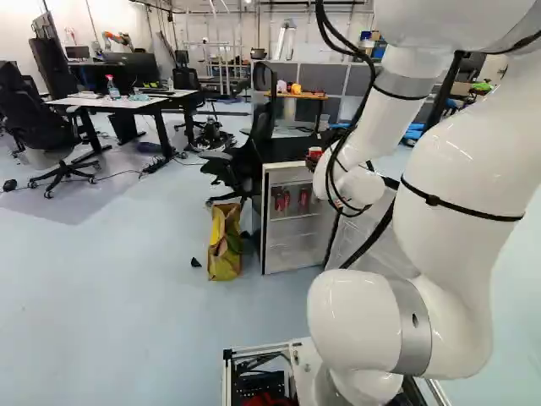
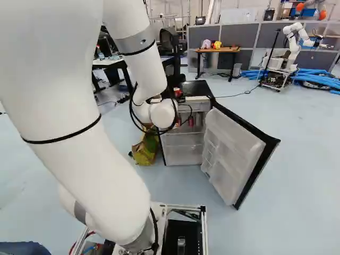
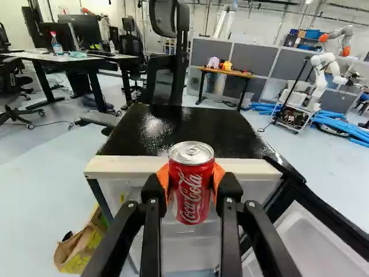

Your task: Grab a drink from the fridge

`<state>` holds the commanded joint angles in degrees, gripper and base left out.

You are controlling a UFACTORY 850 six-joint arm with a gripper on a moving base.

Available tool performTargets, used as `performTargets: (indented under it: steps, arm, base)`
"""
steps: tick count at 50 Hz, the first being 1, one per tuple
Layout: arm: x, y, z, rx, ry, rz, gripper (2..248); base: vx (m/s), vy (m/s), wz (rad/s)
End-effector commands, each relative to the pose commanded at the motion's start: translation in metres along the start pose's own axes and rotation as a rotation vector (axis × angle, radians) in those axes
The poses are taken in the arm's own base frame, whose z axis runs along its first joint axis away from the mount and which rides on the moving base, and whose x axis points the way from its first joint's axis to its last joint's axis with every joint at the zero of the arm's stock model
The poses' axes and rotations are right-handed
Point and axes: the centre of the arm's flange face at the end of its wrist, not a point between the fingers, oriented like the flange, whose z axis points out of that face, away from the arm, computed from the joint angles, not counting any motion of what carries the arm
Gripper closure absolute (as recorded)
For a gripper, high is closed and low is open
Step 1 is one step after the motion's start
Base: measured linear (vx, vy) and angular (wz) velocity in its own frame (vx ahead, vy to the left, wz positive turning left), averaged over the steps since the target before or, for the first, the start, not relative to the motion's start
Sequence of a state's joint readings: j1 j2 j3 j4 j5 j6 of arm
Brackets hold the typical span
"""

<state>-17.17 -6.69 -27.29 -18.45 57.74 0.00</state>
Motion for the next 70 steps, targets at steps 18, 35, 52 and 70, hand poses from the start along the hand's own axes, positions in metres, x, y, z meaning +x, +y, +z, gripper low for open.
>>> performTargets:
  steps: [18,35,52,70]
  arm:
    - [0.022,0.000,0.024,0.014,0.045,-0.016,155]
    - [0.027,-0.002,0.053,0.032,0.055,-0.022,155]
    - [0.032,-0.004,0.082,0.046,0.068,-0.025,155]
    - [0.036,-0.011,0.112,0.048,0.074,-0.017,155]
  base:
    - [0.000,0.000,0.000]
    - [0.000,0.000,0.000]
    - [0.000,0.000,0.000]
    - [0.000,0.000,0.000]
